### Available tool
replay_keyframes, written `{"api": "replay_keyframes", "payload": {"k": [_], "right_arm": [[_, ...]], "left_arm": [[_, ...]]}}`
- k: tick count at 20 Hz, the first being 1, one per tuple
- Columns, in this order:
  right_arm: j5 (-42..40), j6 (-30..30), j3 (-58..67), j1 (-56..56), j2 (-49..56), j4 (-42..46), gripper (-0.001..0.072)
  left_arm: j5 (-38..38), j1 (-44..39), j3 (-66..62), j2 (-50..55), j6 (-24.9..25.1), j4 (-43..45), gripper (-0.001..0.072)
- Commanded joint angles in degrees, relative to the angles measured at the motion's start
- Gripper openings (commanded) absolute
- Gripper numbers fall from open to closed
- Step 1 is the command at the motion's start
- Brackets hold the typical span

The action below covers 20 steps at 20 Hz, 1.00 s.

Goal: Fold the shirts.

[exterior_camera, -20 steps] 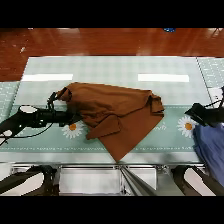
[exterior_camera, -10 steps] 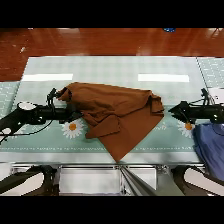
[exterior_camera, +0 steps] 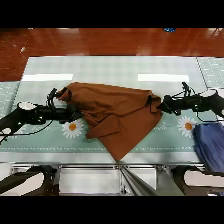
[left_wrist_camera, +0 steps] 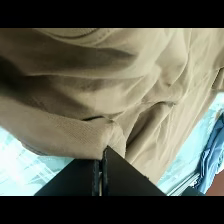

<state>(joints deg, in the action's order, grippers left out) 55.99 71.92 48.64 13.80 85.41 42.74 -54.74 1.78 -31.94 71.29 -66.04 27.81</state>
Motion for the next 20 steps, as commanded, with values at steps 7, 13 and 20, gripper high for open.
{"api": "replay_keyframes", "payload": {"k": [7,13,20], "right_arm": [[11.28,2.36,24.11,-1.40,-3.13,9.20,0.0021],[15.32,3.48,53.62,-1.40,-14.01,9.70,0.0021],[17.35,4.31,58.84,-1.40,-36.06,17.92,0.0021]], "left_arm": [[-9.99,9.79,-17.64,-0.98,0.00,-1.86,0.0014],[-13.49,17.31,-53.42,-5.46,-0.92,-12.41,0.0014],[-13.51,28.11,-80.56,-15.43,-2.80,-11.47,0.0014]]}}
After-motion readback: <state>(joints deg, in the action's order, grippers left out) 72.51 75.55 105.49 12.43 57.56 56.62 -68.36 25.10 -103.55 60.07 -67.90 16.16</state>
